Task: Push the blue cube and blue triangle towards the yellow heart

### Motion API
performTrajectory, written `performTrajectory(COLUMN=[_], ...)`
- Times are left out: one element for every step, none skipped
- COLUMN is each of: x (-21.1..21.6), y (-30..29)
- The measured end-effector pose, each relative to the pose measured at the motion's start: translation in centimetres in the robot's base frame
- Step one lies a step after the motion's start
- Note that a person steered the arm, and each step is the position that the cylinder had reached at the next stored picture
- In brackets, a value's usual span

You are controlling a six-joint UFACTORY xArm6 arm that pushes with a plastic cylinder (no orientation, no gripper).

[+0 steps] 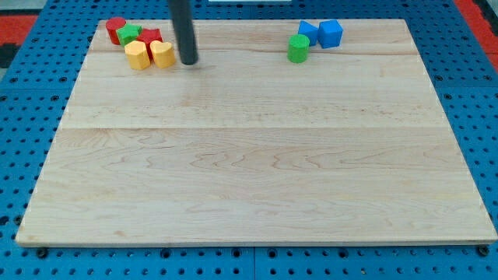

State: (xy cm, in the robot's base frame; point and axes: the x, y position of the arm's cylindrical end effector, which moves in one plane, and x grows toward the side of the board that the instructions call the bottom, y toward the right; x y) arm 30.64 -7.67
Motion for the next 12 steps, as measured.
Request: performTrajectory(x=[2.5, 1.4, -1.2, -3.8, -6.4, -7.6, -7.8, -7.9, -8.0, -8.4, -8.4, -6.8], y=[10.2, 19.5, 26.4, 30.4, 31.9, 30.8, 27.6, 22.9, 18.7, 14.9, 10.4, 8.9])
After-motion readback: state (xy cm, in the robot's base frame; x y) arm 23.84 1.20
